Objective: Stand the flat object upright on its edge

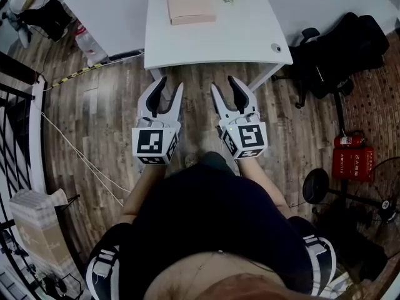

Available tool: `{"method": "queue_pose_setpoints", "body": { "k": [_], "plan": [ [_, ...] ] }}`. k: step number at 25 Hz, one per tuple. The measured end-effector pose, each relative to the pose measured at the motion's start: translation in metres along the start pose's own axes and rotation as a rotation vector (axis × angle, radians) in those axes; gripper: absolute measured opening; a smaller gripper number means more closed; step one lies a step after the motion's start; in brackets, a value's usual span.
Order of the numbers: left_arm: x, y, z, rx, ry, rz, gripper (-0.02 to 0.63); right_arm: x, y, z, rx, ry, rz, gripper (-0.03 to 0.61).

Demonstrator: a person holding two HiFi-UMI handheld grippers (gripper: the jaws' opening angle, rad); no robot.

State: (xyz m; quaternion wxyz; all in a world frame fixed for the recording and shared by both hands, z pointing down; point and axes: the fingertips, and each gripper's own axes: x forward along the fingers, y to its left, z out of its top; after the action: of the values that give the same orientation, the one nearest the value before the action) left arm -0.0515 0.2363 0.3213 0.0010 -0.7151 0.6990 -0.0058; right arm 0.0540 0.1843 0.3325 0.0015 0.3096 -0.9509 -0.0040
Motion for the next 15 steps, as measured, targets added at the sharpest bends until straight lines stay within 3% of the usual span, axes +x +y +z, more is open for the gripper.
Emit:
{"method": "queue_pose_setpoints", "body": {
  "k": [4, 15],
  "plan": [
    [0.009, 0.010, -0.005, -0.032, 0.007, -0.008, 0.160, 0.014, -0.004, -0.002, 0.004, 0.014, -0.004, 0.172],
    [0.046, 0.039, 0.000, -0.027, -0.022, 0.005, 0.160, 0.062, -0.024, 0.000, 0.007, -0.005, -0.003, 0.172]
  ]
}}
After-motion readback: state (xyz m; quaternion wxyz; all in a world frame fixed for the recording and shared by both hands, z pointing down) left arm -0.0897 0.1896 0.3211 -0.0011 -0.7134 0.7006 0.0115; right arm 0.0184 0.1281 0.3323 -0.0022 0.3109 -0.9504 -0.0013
